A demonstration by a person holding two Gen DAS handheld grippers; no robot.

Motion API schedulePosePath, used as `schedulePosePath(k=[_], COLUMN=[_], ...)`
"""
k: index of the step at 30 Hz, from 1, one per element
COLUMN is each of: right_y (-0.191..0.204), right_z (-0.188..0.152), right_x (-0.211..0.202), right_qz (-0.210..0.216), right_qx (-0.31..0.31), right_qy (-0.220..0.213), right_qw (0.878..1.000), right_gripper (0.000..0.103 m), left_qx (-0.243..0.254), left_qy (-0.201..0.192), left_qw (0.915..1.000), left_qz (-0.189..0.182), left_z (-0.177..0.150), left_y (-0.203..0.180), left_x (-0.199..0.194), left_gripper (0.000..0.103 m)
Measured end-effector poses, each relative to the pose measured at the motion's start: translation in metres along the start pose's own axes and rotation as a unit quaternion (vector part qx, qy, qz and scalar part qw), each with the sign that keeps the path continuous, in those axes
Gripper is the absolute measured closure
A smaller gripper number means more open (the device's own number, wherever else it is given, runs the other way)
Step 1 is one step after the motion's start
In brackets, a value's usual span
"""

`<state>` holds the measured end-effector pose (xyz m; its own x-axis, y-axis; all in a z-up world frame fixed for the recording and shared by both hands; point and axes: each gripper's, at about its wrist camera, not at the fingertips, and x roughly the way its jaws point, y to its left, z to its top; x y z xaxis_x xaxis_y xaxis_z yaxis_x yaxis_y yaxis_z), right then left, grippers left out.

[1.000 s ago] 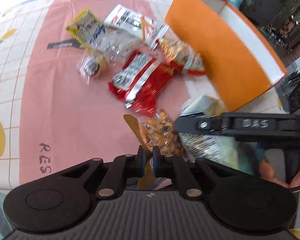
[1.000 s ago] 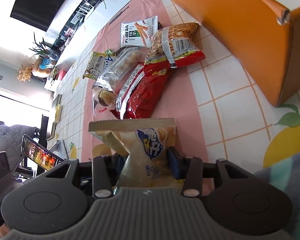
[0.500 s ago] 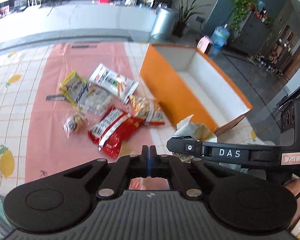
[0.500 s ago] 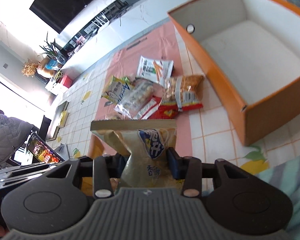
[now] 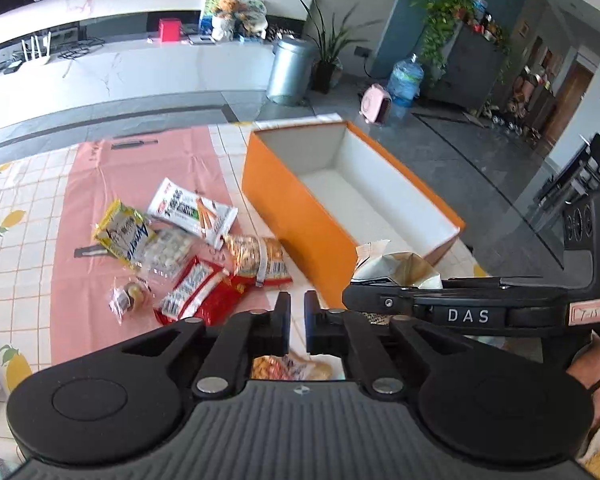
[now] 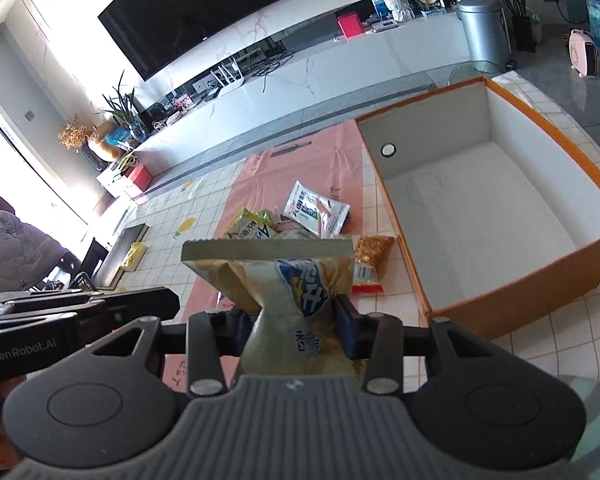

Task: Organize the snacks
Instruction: 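Grasp the peanut pack with the left gripper while the right gripper holds the chip bag, then carry the peanut pack and chip bag with both grippers over the orange box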

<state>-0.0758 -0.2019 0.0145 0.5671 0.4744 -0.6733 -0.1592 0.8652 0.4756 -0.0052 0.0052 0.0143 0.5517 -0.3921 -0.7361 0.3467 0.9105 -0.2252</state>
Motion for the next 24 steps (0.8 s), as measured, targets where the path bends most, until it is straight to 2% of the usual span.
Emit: schedulePosePath(k=[2,4,7,11,15,24], right_y=[-0.009,-0.018,-0.024,-0.023,-0.025,-0.036], right_z=[-0.014,-0.025,-0.038,-0.037,-0.033,-0.031], right_x=[0.013,0.024,0.035,0.043,0.052,0.065], right_qz=[0.002,0.004,0.009,0.009,-0.008,-0.004], right_qx=[0.028,0.06,0.087,0.083,0.09,0.128], right_qy=[0.016,0.029,0.032,0.032,0.04,0.049], right_qw=[0.999,0.998,0.996,0.996,0.995,0.991], right_gripper=[0.063,0.063,0.062,0.061,0.061,0.061], left_qx=[0.022,0.053,0.109,0.197,0.253,0.271], left_qy=[0.016,0.028,0.042,0.046,0.058,0.096], left_qw=[0.9996,0.9982,0.9931,0.9792,0.9655,0.9576], left_qz=[-0.003,-0.001,0.01,0.019,0.017,-0.02], left_z=[-0.012,-0.025,-0.039,-0.056,-0.064,-0.073], left_y=[0.005,0.01,0.012,0.01,0.006,0.009], left_x=[0.008,0.016,0.028,0.037,0.046,0.085], left_gripper=[0.066,0.052,0.041,0.021,0.021,0.02])
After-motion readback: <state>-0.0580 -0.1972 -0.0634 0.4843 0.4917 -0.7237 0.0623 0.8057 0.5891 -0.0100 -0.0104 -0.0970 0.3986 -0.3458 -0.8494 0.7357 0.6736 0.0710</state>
